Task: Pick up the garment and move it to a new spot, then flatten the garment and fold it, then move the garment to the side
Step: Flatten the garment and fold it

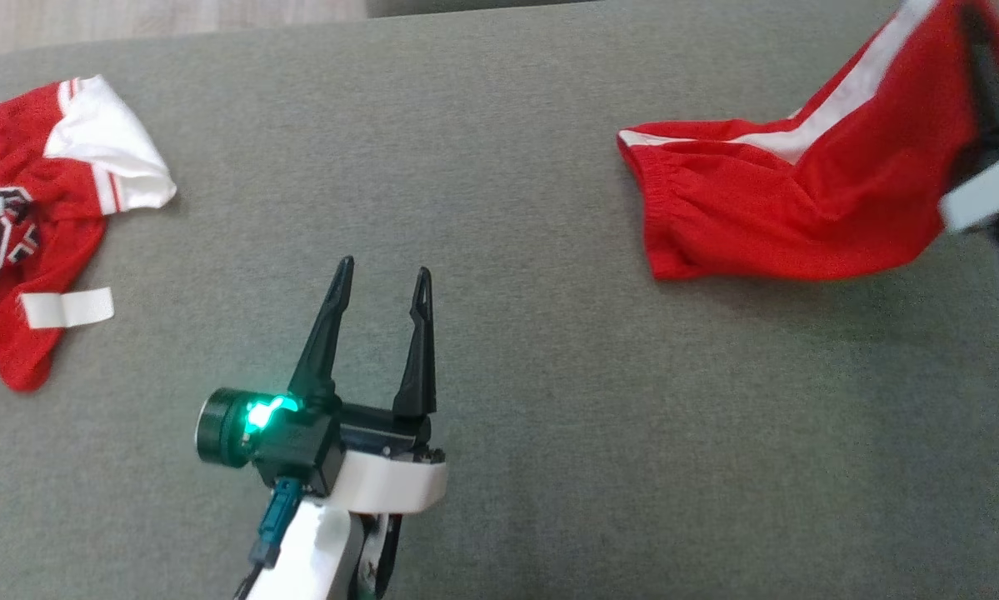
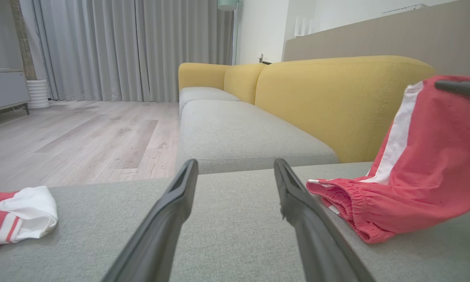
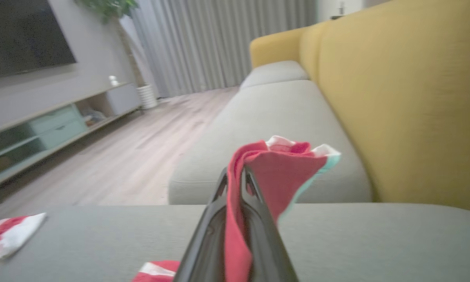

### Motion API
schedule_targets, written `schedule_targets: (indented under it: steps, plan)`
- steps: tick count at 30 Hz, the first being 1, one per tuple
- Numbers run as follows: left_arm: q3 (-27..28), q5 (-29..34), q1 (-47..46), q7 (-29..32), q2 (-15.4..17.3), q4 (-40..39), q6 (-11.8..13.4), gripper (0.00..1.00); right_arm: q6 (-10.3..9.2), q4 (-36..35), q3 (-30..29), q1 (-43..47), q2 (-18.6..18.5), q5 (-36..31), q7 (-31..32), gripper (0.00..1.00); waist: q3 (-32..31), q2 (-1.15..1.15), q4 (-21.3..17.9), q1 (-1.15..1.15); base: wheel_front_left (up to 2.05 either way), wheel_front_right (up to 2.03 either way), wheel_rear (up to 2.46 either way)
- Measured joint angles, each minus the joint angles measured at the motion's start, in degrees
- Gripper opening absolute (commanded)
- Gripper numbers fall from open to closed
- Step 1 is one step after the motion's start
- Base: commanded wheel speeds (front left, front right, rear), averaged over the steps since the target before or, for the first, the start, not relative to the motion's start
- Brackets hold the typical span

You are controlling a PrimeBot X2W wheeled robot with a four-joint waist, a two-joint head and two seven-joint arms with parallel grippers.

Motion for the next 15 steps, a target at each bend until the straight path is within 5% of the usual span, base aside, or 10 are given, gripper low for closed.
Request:
schedule_targets:
  steps: [7,8,9,15]
  plan:
    - [-0.73,-1.57,0.97,0.00,-0.07,0.38,0.01,1.00,0.00,-7.05,1.55,7.84,9.90,-3.93,5.33,0.00,-0.04,0.00,2.64,0.00,0.00,0.00,0.00]
    - [-0.91,-1.76,0.97,0.00,-0.07,0.44,0.01,1.00,0.00,-6.31,2.11,9.05,11.57,-4.92,5.90,0.74,-0.02,0.00,3.05,0.00,0.00,0.00,0.00]
    - [-1.19,-1.98,0.96,0.00,-0.07,0.52,0.02,1.00,0.00,-5.27,2.69,10.04,13.07,-6.10,6.03,1.00,-0.03,0.00,3.45,0.00,0.00,0.00,0.00]
    - [-2.00,-2.66,0.98,0.00,-0.10,0.62,0.19,1.00,0.00,-2.26,-0.58,13.01,19.57,-9.00,-1.70,1.00,-1.56,0.00,5.37,0.00,0.00,0.00,0.00]
